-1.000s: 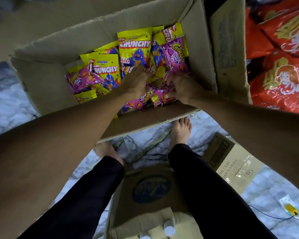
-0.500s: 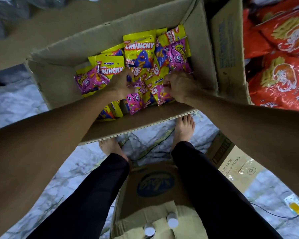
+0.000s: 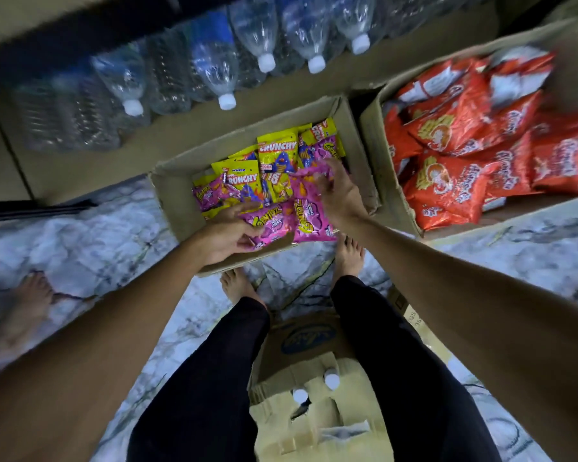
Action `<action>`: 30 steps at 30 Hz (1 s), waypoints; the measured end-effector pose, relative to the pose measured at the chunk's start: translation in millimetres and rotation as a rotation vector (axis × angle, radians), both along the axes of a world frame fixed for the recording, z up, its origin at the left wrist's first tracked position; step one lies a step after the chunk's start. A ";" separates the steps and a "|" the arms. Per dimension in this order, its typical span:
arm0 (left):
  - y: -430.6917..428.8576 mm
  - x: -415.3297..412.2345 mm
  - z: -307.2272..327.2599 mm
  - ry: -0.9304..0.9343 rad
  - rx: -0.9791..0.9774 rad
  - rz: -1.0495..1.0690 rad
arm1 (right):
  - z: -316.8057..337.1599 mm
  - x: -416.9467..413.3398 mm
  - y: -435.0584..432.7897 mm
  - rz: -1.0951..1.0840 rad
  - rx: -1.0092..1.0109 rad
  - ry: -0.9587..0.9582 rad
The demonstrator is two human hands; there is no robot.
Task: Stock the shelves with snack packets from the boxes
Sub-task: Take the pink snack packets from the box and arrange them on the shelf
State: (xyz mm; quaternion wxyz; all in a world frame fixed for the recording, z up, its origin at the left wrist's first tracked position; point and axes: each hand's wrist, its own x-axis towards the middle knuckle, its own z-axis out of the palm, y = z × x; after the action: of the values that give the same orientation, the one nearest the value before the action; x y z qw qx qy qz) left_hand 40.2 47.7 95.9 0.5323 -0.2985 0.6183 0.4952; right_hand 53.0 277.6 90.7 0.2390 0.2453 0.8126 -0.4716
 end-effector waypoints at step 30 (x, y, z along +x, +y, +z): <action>-26.7 49.5 503.4 0.131 0.267 0.056 | 521.2 43.8 -35.0 -0.084 -0.438 -0.059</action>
State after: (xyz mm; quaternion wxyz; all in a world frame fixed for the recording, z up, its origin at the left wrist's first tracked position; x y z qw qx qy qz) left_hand 89.7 21.1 599.3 0.5117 -0.2093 0.5719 0.6060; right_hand 96.8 242.6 611.9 0.2903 0.2348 0.6726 -0.6389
